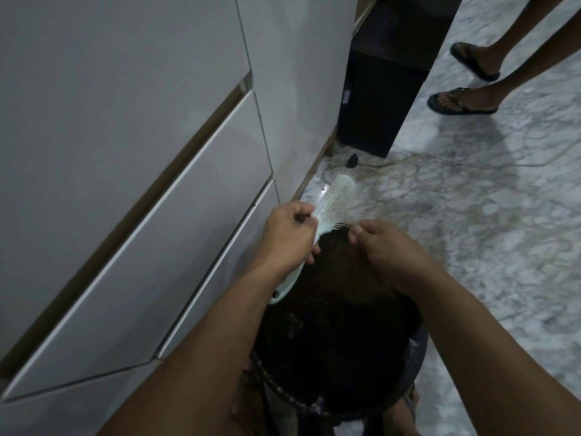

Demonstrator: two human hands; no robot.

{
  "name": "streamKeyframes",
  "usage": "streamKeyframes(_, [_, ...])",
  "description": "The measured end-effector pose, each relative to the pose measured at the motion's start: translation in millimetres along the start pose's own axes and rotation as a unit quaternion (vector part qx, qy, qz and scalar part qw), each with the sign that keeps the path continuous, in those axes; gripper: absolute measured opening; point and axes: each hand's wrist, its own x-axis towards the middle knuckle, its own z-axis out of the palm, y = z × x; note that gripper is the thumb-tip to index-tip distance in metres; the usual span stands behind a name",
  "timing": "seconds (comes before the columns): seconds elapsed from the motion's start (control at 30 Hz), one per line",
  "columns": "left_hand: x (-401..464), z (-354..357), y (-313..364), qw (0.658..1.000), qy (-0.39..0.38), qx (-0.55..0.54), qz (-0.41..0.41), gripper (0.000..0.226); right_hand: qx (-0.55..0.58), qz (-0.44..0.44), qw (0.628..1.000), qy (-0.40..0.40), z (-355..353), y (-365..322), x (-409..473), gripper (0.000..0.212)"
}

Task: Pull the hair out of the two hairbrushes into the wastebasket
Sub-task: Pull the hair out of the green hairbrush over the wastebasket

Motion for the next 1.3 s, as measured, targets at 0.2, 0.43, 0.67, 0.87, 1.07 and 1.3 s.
streamKeyframes(0.2, [4.2, -4.0, 0.2, 0.987, 0.125, 0.068, 0.073, 0.016, -0.122, -0.024, 0.989, -0.074, -5.8, 2.3, -2.6, 0.029])
streamKeyframes(0.43, [5.8, -11.2, -2.9, 0.992, 0.083, 0.064, 0.074, 0.018, -0.185, -0.040, 0.974, -0.123, -4.8, 4.2, -5.4, 0.031])
streamKeyframes(0.67, [0.3, -12.5, 0.5, 0.998, 0.030, 0.031, 0.047, 0.014, -0.385, -0.027, 0.916, -0.106, 2.4, 15.2, -3.5, 0.022])
streamKeyframes(0.87, [1.9, -8.9, -2.6, 0.998, -0.001, 0.051, 0.030, 0.011, -0.114, -0.009, 0.993, 0.001, 4.8, 8.4, 1.5, 0.056])
streamKeyframes(1.07, [0.5, -3.2, -3.7, 0.997, -0.061, 0.045, 0.013, 0.025, 0.222, 0.018, 0.975, -0.012, 1.9, -3.8, -0.8, 0.091])
streamKeyframes(1.3, [-4.0, -5.2, 0.1, 0.993, -0.106, 0.043, 0.008, 0.013, 0.187, -0.013, 0.978, 0.095, 0.4, -0.2, -1.9, 0.084])
